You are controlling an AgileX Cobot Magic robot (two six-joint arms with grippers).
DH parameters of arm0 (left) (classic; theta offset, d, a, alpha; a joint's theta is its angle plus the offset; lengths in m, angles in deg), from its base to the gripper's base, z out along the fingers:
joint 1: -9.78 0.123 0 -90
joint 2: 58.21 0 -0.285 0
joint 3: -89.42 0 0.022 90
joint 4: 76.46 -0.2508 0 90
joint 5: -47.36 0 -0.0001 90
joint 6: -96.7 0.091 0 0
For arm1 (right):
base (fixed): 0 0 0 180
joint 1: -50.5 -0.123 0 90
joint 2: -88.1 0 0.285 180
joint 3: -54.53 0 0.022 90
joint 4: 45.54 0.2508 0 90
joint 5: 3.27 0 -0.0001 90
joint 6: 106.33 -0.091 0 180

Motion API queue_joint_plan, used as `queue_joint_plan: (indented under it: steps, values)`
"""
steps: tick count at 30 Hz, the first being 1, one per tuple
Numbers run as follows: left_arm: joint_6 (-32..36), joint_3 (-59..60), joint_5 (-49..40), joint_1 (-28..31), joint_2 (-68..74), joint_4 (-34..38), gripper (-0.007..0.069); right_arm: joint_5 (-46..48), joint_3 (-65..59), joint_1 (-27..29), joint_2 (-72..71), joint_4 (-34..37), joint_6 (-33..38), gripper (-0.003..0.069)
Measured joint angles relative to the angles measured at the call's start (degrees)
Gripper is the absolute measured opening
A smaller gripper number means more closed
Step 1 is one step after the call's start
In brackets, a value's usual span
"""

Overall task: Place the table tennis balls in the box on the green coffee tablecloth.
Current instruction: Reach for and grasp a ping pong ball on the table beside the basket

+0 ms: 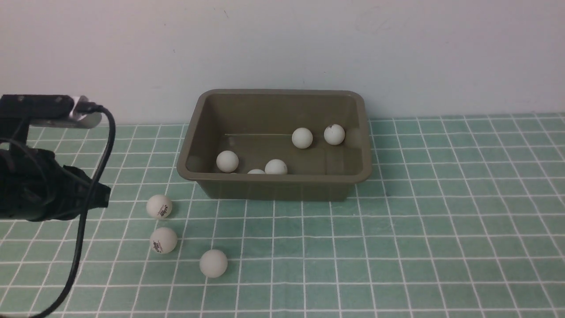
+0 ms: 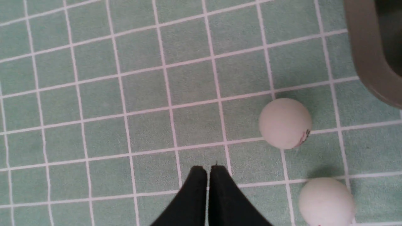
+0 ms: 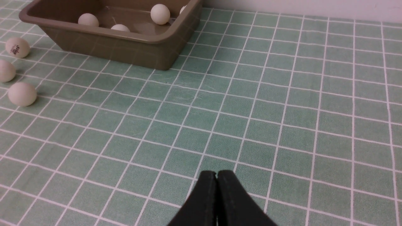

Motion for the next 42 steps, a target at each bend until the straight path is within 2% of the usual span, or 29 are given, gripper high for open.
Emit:
queue_joint_plan:
  steps: [2, 4, 9, 11, 13, 15, 17, 21, 24, 28, 35, 42]
  values:
    - [-1.0, -0.9, -0.21, 0.05, 0.76, -0.14, -0.0004, 0.0, 0.0, 0.0, 0.0, -0.05, -0.05, -0.0016]
    - [0.84, -1.09, -0.21, 0.05, 1.46, 3.51, 0.0, 0.0, 0.0, 0.0, 0.0, -0.24, -0.05, -0.0016]
    - [13.97, -1.08, -0.21, 0.05, 4.25, 14.27, 0.0055, 0.0, 0.0, 0.0, 0.0, -0.36, -0.05, -0.0016]
    - [19.89, -1.08, -0.21, 0.0, 5.85, 17.23, 0.0108, 0.0, 0.0, 0.0, 0.0, -0.36, -0.05, -0.0016]
    - [25.93, -1.08, -0.15, 0.0, 7.11, 18.16, 0.018, 0.0, 0.0, 0.0, 0.0, -0.36, -0.05, -0.0016]
    - [28.95, -1.08, 0.13, 0.0, 7.56, 18.16, 0.0253, 0.0, 0.0, 0.0, 0.0, -0.36, -0.05, -0.0016]
    - [31.81, -1.08, 0.62, 0.0, 7.69, 18.04, 0.0361, 0.0, 0.0, 0.0, 0.0, -0.36, -0.05, -0.0016]
    - [32.75, -1.16, 2.6, 0.0, 8.16, 18.02, 0.0556, 0.0, 0.0, 0.0, 0.0, -0.36, -0.05, -0.0016]
    - [32.81, -1.22, 3.61, 0.0, 9.53, 17.98, 0.0636, 0.0, 0.0, 0.0, 0.0, -0.36, -0.05, -0.0016]
    - [32.81, -1.27, 4.35, 0.0, 11.38, 17.52, 0.065, 0.0, 0.0, 0.0, 0.0, -0.31, -0.05, -0.0016]
    - [32.83, -1.27, 7.97, 0.0, 16.05, 16.83, 0.0595, 0.0, 0.0, 0.0, 0.0, -0.02, -0.05, -0.0016]
    - [32.88, -1.27, 11.34, 0.0, 17.9, 16.72, 0.0583, -0.33, 0.0, 0.0, 0.0, 0.37, -0.05, -0.0016]
